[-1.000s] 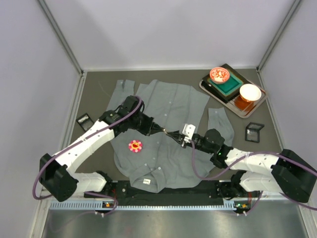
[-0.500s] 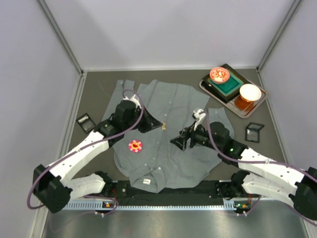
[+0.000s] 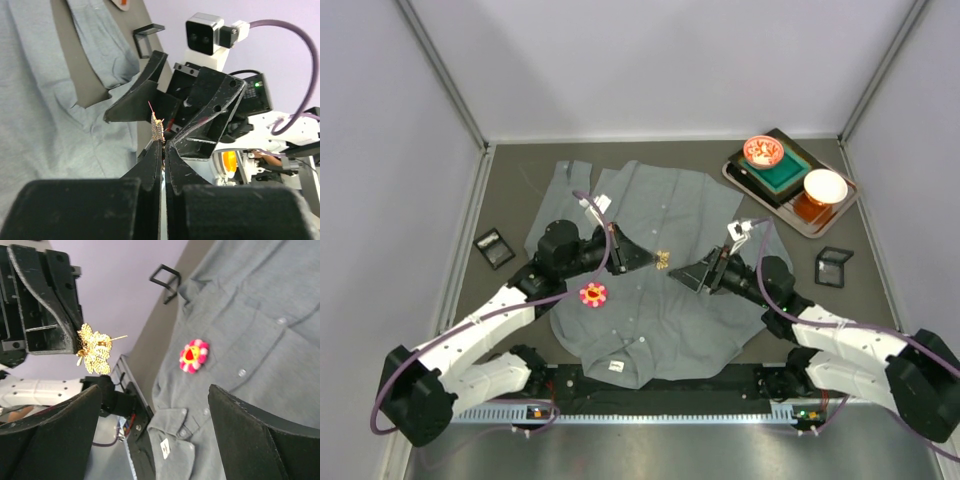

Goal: Remove the brooch from the garment
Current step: Close the brooch.

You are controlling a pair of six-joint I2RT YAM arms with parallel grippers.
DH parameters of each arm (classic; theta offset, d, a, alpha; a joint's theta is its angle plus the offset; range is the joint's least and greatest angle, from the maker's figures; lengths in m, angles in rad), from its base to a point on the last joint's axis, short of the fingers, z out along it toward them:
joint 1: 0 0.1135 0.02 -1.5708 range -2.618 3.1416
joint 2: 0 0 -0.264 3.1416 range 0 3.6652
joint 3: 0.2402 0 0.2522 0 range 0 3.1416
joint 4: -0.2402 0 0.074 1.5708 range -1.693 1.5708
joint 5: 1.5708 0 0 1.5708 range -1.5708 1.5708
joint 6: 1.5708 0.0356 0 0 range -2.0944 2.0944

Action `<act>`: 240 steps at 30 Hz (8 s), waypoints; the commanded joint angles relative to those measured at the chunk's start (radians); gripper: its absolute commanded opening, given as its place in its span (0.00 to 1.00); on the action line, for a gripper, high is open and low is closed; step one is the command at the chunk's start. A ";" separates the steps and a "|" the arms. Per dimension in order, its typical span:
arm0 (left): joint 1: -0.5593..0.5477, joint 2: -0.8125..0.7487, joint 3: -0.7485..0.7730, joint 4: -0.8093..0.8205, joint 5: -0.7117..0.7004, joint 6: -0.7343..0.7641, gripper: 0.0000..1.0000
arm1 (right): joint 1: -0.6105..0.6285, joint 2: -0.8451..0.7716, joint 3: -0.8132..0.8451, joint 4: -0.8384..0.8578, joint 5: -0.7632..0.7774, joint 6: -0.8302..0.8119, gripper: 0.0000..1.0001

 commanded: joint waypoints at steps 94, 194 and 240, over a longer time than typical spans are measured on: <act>0.001 0.057 -0.131 0.351 0.031 -0.340 0.00 | 0.086 -0.043 0.065 0.245 0.108 0.044 0.82; 0.015 0.184 -0.211 0.957 0.186 -0.583 0.00 | -0.005 -0.206 0.150 -0.085 -0.009 0.162 0.65; 0.013 0.144 -0.162 0.755 0.211 -0.448 0.00 | 0.004 -0.111 0.187 -0.034 -0.041 0.158 0.45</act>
